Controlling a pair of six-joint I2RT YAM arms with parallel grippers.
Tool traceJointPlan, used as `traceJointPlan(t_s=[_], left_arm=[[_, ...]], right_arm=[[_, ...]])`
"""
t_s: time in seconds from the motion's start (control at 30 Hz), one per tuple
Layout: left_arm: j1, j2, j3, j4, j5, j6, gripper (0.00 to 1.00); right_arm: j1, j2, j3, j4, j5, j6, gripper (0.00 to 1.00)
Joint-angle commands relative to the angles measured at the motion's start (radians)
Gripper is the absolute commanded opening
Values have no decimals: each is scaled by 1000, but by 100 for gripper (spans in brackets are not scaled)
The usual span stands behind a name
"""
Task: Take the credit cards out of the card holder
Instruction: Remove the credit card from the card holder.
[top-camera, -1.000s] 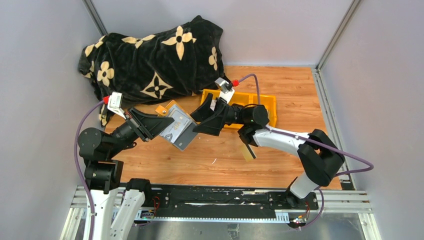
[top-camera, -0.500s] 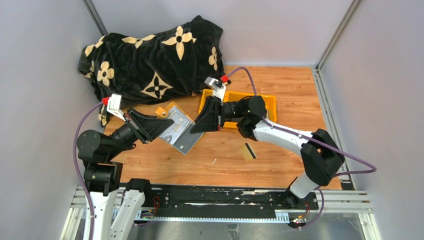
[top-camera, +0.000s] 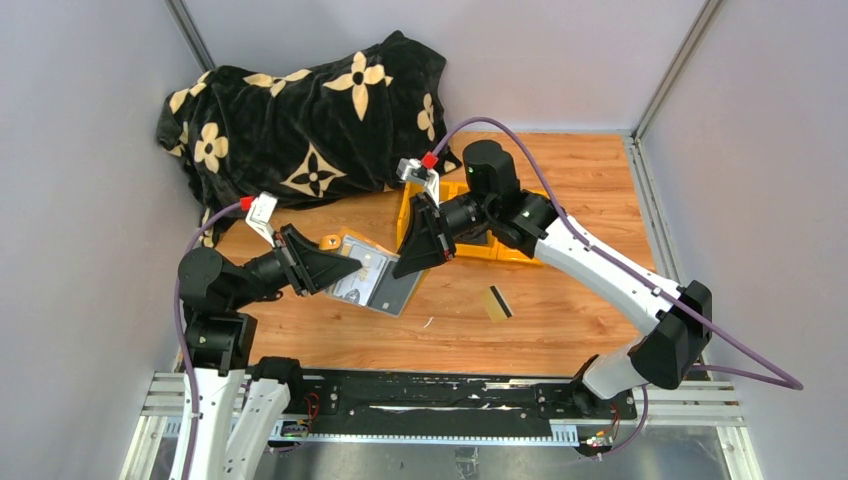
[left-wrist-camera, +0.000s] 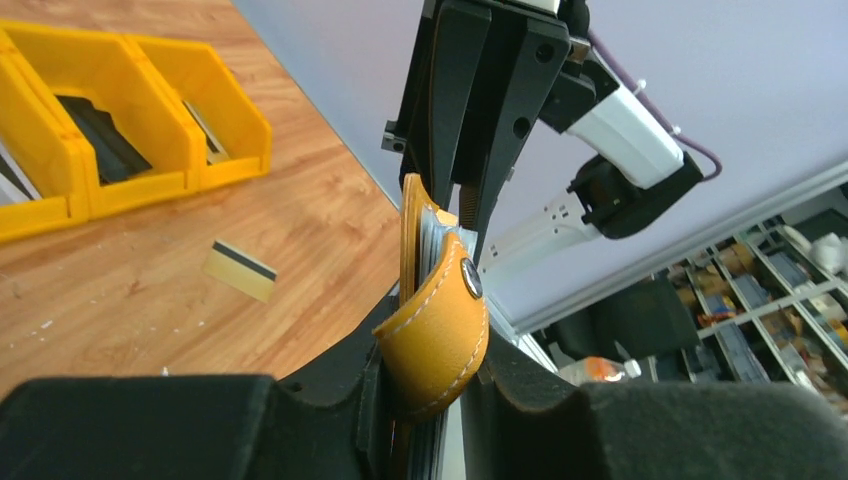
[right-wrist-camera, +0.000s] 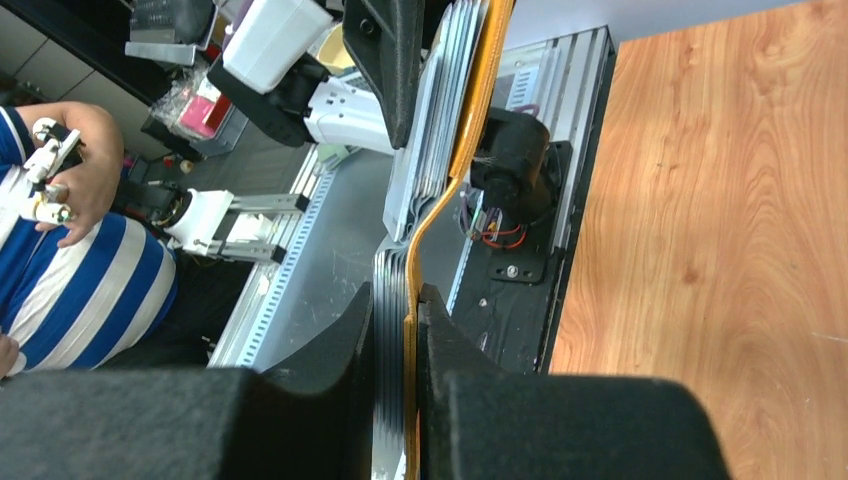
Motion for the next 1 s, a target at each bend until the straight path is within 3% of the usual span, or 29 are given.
traceJointPlan(t_s=[0.0,0.67,0.97], left_arm=[[0,17,-13,27,93,-10,31],[0,15,-28,103,218,-117,50],[0,21,-36,134,253,-126,31]], right_arm=[[5,-11,61,-189,-100,-143,0],[-45,12,133,-209,-143,-135,0],[-62,2,125,-211,-155,-151,0]])
